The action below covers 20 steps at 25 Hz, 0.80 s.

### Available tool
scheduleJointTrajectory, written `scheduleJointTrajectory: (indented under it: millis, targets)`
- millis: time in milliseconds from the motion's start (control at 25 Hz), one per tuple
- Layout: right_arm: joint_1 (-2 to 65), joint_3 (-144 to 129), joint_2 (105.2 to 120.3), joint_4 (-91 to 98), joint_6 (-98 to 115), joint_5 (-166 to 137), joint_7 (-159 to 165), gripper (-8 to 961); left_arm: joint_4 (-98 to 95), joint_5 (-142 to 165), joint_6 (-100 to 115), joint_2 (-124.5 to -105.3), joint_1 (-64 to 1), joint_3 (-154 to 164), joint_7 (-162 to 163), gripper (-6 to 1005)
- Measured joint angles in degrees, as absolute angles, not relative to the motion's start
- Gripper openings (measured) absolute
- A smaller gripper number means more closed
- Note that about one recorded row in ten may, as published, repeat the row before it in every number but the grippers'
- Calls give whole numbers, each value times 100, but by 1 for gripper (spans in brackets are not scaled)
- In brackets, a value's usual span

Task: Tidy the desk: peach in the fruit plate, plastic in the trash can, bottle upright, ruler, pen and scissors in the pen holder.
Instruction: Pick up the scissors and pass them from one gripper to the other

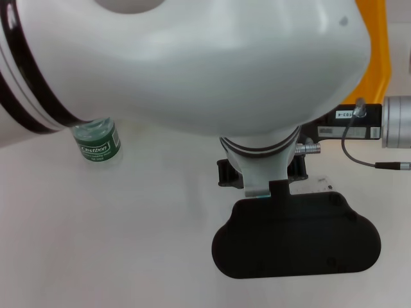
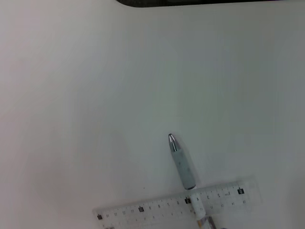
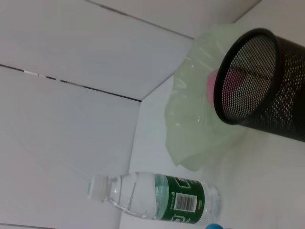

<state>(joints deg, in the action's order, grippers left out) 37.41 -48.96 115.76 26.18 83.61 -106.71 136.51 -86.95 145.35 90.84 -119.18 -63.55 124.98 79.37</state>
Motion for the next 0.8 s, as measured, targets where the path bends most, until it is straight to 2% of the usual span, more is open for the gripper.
scheduleJointTrajectory:
  millis: [160, 480, 720, 800]
  targets:
    - [3744, -4918, 11594, 2634, 8326, -10686, 13598, 781, -8694, 14530, 9080, -11918, -6355, 12498, 7937, 254]
    - [3728, -4900, 11610, 2675, 8392, -10655, 13415, 523, -8692, 14514, 9080, -11918, -6355, 12526, 7940, 260]
    - [3710, -4880, 11693, 2726, 8401, -10644, 13060, 345, -8692, 14510, 9085, -11918, -6355, 12559, 7948, 264]
    - [3710, -4897, 11710, 2727, 8401, -10639, 13006, 247, -8692, 14498, 9092, -11918, -6357, 12560, 7973, 265]
